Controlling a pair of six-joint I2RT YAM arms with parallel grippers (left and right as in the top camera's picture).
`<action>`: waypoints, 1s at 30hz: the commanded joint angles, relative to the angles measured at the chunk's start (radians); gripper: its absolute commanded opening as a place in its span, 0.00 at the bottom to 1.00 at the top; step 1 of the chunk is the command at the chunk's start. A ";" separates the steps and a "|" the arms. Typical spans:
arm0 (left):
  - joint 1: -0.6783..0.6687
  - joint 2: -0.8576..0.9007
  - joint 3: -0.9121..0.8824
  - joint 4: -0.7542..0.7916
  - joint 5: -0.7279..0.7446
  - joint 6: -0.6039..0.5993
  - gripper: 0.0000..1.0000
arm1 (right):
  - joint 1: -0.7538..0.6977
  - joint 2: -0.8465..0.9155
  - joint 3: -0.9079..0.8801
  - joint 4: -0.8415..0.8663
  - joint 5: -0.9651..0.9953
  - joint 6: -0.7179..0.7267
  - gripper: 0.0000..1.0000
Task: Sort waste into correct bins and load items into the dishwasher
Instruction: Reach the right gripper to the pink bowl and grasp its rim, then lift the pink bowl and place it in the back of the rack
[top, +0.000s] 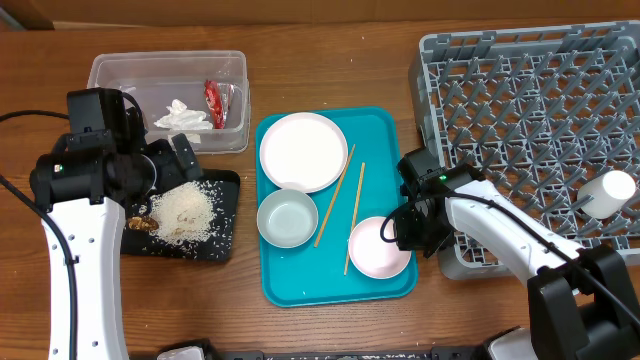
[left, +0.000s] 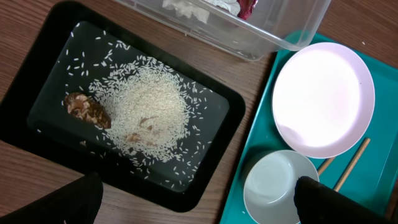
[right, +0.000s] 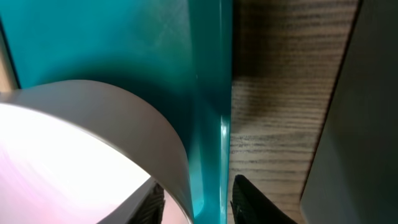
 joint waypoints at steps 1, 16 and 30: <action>0.004 0.002 0.014 0.001 -0.003 -0.006 1.00 | 0.000 0.002 -0.004 0.010 0.008 0.003 0.32; 0.004 0.002 0.014 0.001 -0.003 -0.006 1.00 | 0.000 0.001 0.013 0.003 0.009 0.003 0.04; 0.004 0.002 0.014 0.001 -0.003 -0.006 1.00 | -0.035 -0.104 0.394 -0.144 0.257 0.003 0.04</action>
